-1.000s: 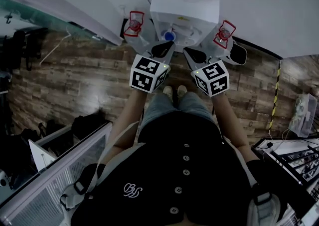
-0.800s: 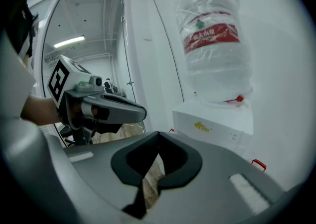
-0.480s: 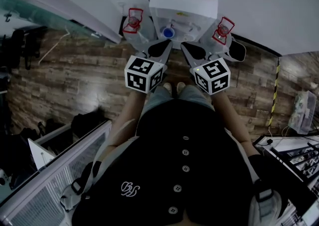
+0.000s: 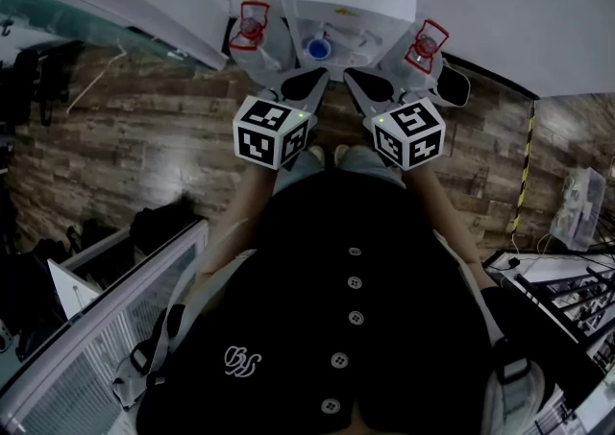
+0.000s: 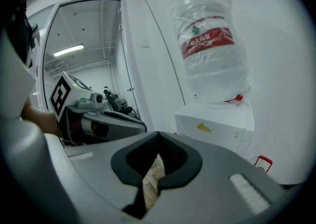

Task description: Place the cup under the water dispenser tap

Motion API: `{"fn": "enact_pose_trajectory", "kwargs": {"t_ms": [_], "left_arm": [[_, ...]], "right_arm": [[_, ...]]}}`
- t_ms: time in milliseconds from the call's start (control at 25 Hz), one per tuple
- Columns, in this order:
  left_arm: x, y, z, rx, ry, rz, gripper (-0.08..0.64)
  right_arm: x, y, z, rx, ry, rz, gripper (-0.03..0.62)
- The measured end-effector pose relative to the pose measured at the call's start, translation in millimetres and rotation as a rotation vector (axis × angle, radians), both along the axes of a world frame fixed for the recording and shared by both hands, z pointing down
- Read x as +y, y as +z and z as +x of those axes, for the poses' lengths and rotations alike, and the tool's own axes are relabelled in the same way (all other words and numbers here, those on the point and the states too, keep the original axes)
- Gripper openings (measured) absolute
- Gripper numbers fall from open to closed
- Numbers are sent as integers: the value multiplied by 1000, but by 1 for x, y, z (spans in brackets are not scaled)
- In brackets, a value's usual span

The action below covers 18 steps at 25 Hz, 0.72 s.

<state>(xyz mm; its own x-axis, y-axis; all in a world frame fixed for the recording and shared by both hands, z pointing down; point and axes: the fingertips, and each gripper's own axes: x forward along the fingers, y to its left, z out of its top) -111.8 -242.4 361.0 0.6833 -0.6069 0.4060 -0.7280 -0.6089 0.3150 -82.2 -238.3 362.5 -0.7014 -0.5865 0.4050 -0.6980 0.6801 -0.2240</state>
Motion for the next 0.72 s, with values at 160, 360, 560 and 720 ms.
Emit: {"fn": "enact_pose_trajectory", "kwargs": {"t_ms": [160,360,560,720], "left_arm": [[2,8,0,-4,-13,-17,-2],[6,17,-6,-30,-23,-34,-2],[11,26,-10,-44,-44,-45,-2],[11,29,-10,-43,-55,-44,-2]], "right_arm": [[1,3,-1,-7,-11,-6,0],[6,8,-5,1,-35,-17,0],[9,10,-5,3,-49,-24,0],[10,13,-3,13,-48,-31,0]]}}
